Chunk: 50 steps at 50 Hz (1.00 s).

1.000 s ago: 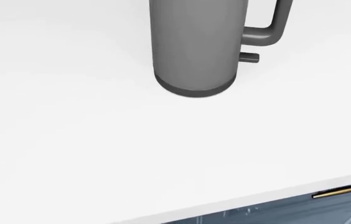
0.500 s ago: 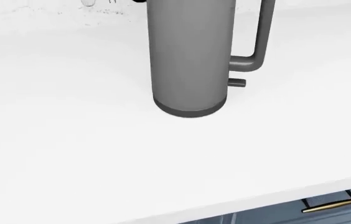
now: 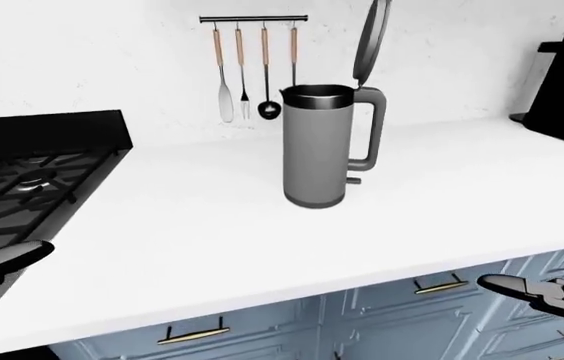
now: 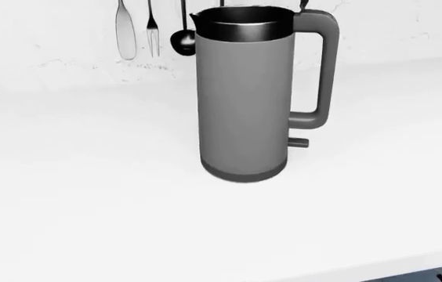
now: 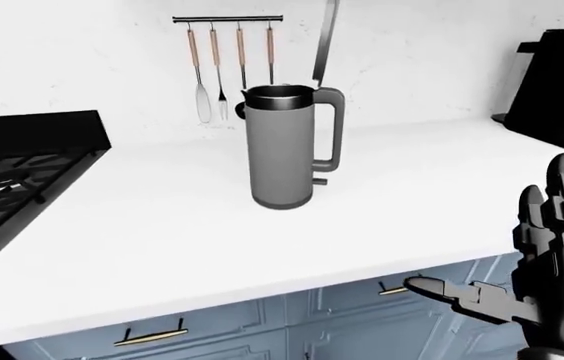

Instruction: Close the lid of the electric kettle.

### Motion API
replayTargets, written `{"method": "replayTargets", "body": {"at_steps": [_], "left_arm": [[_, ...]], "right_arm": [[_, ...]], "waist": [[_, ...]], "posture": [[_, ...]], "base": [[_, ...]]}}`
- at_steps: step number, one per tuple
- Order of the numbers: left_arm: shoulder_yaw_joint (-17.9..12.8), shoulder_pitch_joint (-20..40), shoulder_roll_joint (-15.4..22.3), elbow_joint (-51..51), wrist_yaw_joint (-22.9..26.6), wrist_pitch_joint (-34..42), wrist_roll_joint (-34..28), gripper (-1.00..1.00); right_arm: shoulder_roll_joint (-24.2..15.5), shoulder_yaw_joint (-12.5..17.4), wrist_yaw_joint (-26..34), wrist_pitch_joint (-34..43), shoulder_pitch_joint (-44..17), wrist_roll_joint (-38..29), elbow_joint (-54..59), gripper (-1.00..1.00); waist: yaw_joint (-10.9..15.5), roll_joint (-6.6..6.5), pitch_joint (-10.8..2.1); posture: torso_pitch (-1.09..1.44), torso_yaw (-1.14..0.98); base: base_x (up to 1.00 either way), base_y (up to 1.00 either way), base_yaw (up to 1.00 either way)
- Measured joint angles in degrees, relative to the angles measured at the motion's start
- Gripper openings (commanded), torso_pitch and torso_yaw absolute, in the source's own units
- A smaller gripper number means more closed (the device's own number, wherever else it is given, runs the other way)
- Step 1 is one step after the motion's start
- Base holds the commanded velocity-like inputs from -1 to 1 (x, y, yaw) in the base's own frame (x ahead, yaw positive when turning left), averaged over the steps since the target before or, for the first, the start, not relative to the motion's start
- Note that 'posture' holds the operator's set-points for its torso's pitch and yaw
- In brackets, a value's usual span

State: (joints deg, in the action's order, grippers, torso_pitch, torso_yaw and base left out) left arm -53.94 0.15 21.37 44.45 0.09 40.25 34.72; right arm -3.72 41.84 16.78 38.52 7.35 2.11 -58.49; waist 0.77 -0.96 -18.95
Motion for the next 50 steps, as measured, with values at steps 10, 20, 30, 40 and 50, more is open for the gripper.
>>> {"method": "replayTargets", "body": {"at_steps": [10,20,30,40,50], "left_arm": [[-0.4,0.0,0.2,0.3,-0.1,0.3,0.3,1.0],[-0.6,-0.1,0.2,0.6,-0.4,0.2,0.8,1.0],[0.8,0.0,-0.3,1.2,0.5,-0.3,-0.7,1.0],[1.0,0.2,-0.4,1.3,0.8,-0.3,-1.3,1.0],[1.6,0.2,-0.7,1.4,1.0,-0.4,-1.8,1.0]], "right_arm": [[-0.2,0.3,-0.2,0.0,0.0,0.3,-0.1,1.0],[-0.4,-0.1,-0.6,-0.1,0.2,0.3,-0.2,1.0],[0.4,-1.3,0.3,-0.1,-0.3,-1.6,-0.2,1.0],[0.8,-1.4,0.2,0.8,-0.4,-2.6,-0.2,1.0],[1.1,-3.8,-0.2,-1.2,0.0,-6.7,2.1,1.0]], "waist": [[0.2,-0.07,-2.47],[0.3,-0.19,-4.13],[0.1,-0.32,-4.64],[-0.2,-0.37,-4.89],[-0.4,-0.53,-5.02]], "posture": [[-0.63,0.0],[-0.65,0.0],[-0.65,0.0],[-0.65,0.0],[-0.65,0.0]], "base": [[0.0,0.0,0.0],[0.0,0.0,0.0],[0.0,0.0,0.0],[0.0,0.0,0.0],[0.0,0.0,0.0]]}}
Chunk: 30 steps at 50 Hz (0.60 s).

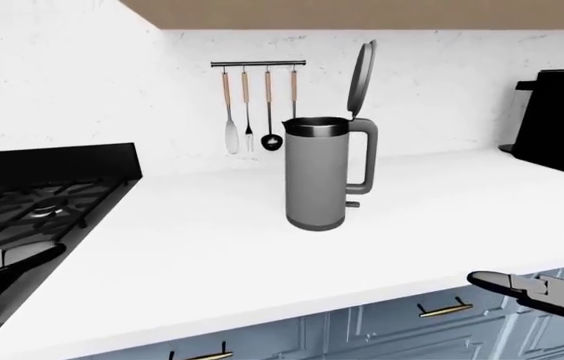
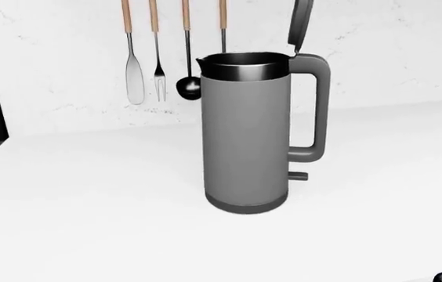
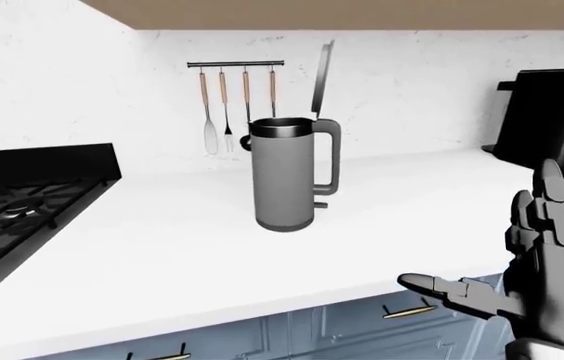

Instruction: Close the lid of the electric kettle.

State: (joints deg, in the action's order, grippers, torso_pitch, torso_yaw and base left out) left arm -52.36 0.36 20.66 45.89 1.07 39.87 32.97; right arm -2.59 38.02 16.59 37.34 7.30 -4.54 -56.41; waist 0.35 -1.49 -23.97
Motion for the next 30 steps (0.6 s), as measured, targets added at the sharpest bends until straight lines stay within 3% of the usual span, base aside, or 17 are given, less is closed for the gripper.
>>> {"method": "replayTargets", "body": {"at_steps": [11,22,30], "left_arm": [[0.5,0.3,-0.1,0.3,0.0,0.1,-0.5,1.0],[1.0,0.5,-0.1,0.2,0.2,0.0,-0.7,1.0],[1.4,0.5,-0.3,0.0,0.3,-0.3,-1.2,1.0]], "right_arm": [[-0.4,-5.1,-0.8,-2.0,-0.2,-4.2,3.3,1.0],[-7.8,-16.3,3.1,4.6,-9.1,-15.3,9.3,1.0],[-11.0,-20.5,7.0,5.4,-14.5,-22.0,16.0,1.0]], "waist": [[-0.3,-0.22,-0.15],[-0.6,-0.33,-0.17],[-0.6,-0.43,-0.02]], "posture": [[-0.65,0.0],[-0.65,0.0],[-0.65,0.0]], "base": [[0.0,0.0,0.0],[0.0,0.0,0.0],[0.0,0.0,0.0]]}}
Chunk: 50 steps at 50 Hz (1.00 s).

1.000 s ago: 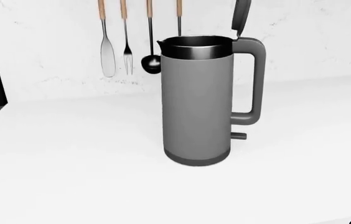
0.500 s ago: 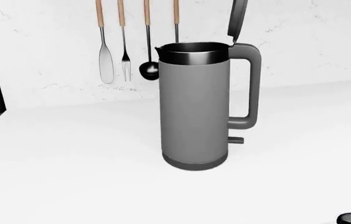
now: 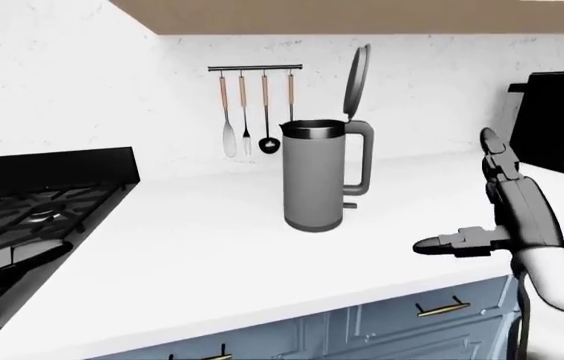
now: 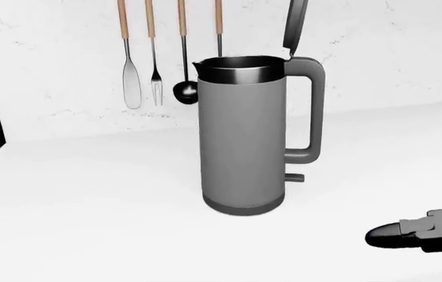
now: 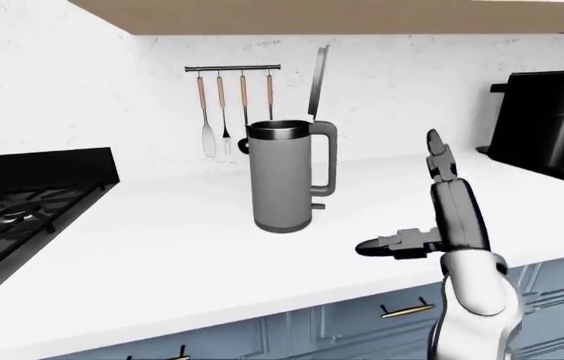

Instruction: Close the lid of the electric kettle.

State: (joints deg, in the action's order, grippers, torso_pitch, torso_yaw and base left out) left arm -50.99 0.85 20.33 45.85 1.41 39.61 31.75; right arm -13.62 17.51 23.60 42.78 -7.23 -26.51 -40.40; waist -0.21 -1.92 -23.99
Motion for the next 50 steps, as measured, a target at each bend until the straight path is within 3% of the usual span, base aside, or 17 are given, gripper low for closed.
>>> {"method": "replayTargets", "body": {"at_steps": [13,22,34,50], "left_arm": [[0.2,-0.2,-0.4,0.0,0.4,-0.4,-0.3,1.0],[0.4,-0.3,-0.7,0.0,0.5,-0.4,-0.6,1.0],[1.4,0.0,-0.8,-0.1,0.6,-0.5,-1.2,1.0],[1.3,-0.1,-0.9,0.2,0.8,-0.4,-1.3,1.0]], "right_arm": [[-5.8,-3.2,13.5,4.2,-8.4,-10.1,3.6,1.0],[-8.7,-4.8,20.1,3.9,-15.8,-16.0,11.8,1.0],[-10.8,-8.0,26.1,0.2,-26.9,-22.5,25.3,1.0],[-11.8,-9.7,29.6,-6.4,-34.6,-28.9,38.3,1.0]], "waist": [[-0.1,-0.35,0.18],[-0.4,-0.77,0.38],[-0.7,-1.25,0.65],[-0.7,-1.84,1.06]], "posture": [[-0.65,0.0],[-0.65,0.0],[-0.65,0.0],[-0.65,0.0]], "base": [[0.0,0.0,0.0],[0.0,0.0,0.0],[0.0,0.0,0.0],[0.0,0.0,0.0]]}}
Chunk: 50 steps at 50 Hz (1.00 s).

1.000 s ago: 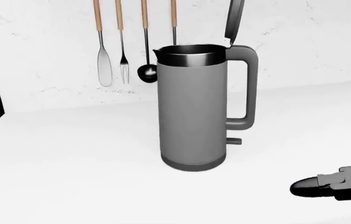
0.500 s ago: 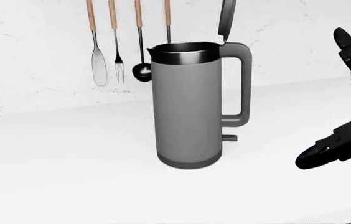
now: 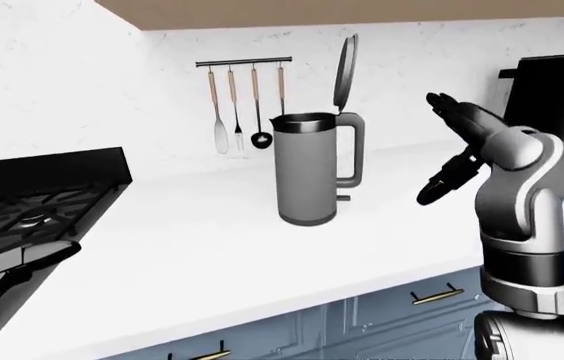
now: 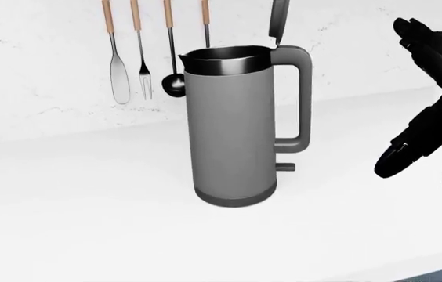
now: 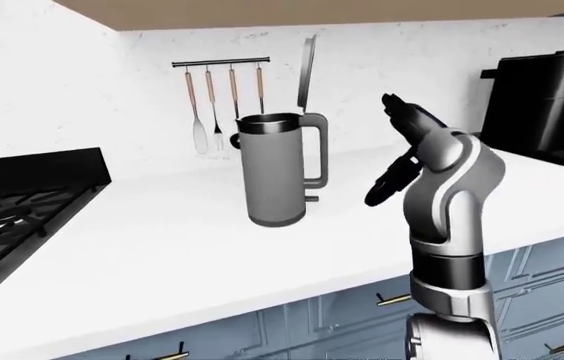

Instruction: Close the lid of the electric kettle.

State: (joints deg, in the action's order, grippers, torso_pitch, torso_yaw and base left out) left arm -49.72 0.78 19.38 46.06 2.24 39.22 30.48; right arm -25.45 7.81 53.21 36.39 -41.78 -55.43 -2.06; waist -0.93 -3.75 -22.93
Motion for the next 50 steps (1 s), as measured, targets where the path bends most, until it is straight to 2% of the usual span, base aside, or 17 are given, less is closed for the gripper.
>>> {"method": "replayTargets", "body": {"at_steps": [15,27,42,50], "left_arm": [[0.2,0.0,-0.2,-0.1,0.3,-0.1,-0.4,1.0],[0.7,0.0,-0.3,-0.5,0.6,-0.6,-0.8,1.0],[1.4,0.3,-0.4,-0.4,0.5,-0.6,-1.1,1.0],[1.4,0.4,-0.4,-0.4,0.4,-0.4,-1.1,1.0]], "right_arm": [[-0.6,-1.2,3.1,-4.7,-8.0,-4.7,9.9,1.0],[0.9,-3.1,1.5,-8.1,-14.4,-7.5,19.9,1.0],[2.8,-5.2,-7.8,-11.9,-24.3,-8.3,42.6,1.0],[3.4,-6.2,-11.3,-12.6,-27.7,-7.9,49.9,1.0]], "waist": [[-0.2,-0.2,0.12],[-0.2,-0.57,0.32],[0.0,-0.83,0.39],[0.2,-0.9,0.43]], "posture": [[-0.65,0.0],[-0.65,0.0],[-0.65,0.0],[-0.65,0.0]], "base": [[0.0,0.0,0.0],[0.0,0.0,0.0],[0.0,0.0,0.0],[0.0,0.0,0.0]]}}
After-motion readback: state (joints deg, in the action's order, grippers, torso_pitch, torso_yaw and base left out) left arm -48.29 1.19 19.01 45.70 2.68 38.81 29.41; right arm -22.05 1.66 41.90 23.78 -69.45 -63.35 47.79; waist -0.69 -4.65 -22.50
